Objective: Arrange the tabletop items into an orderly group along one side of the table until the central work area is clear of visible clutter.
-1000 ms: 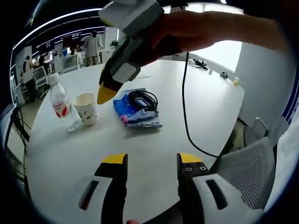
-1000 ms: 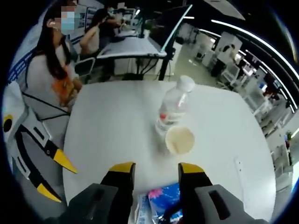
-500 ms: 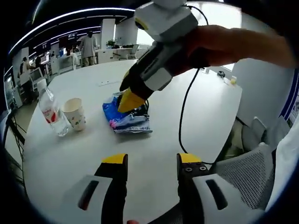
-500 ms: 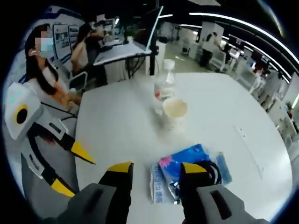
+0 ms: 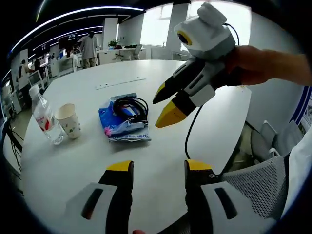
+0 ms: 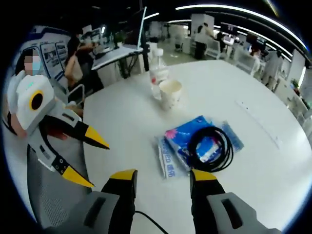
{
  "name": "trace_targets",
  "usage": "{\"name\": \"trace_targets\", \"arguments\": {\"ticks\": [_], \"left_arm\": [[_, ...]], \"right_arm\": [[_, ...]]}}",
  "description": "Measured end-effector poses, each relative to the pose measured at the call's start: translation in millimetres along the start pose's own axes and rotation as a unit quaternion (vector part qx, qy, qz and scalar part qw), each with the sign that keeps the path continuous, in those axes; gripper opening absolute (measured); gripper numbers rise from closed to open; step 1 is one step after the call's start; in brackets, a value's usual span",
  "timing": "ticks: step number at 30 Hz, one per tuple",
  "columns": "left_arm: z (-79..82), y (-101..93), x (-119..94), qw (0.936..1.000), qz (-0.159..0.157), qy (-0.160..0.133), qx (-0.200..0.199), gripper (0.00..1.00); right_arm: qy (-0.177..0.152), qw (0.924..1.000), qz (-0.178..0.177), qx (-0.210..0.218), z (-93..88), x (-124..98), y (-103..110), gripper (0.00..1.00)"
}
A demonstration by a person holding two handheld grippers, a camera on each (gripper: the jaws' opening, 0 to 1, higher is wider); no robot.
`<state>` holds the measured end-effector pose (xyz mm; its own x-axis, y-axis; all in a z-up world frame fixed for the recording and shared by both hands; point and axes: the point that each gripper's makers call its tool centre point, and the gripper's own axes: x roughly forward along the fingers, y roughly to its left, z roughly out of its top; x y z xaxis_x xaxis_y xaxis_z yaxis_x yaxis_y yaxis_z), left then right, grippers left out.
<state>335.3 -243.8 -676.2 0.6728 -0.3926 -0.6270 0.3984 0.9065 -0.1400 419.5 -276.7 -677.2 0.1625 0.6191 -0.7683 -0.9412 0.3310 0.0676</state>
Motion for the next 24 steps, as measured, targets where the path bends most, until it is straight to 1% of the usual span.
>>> {"name": "trace_targets", "arguments": {"ticks": [4,8,10,12,15,16,21,24], "left_arm": [[0.1,1.8,1,1.0,0.003,0.001,-0.005,0.4],[-0.5,2.4,4,1.0,0.004,0.003,-0.008,0.4],[-0.5,2.2,4,1.0,0.004,0.004,-0.007,0.4],[-0.4,2.3,4,0.9999,0.004,0.004,-0.008,0.4],[-1.2,3.2,4,0.9999,0.006,0.005,-0.012,0.4],[-1.7,3.3,4,0.9999,0.006,0.005,-0.012,0.4],[-5.4,2.5,5,0.9998,0.005,0.009,-0.015,0.4],[-6.3,1.8,5,0.9998,0.003,0.011,-0.015,0.4]], "right_arm": [[-0.004,0.9997,-0.008,0.024,-12.4,-8,-4,0.42],[-0.004,0.9982,-0.018,0.058,-28.8,-15,-10,0.41],[-0.006,0.9968,-0.025,0.076,-35.7,-18,-13,0.39],[-0.014,0.994,-0.031,0.104,-40.8,-21,-17,0.38],[-0.02,0.9903,-0.043,0.13,-47.8,-25,-23,0.41],[-0.022,0.9893,-0.04,0.139,-50.7,-26,-23,0.4],[-0.018,0.9885,-0.041,0.144,-60.7,-31,-24,0.42],[-0.006,0.989,-0.043,0.141,-67.8,-33,-24,0.42]]}}
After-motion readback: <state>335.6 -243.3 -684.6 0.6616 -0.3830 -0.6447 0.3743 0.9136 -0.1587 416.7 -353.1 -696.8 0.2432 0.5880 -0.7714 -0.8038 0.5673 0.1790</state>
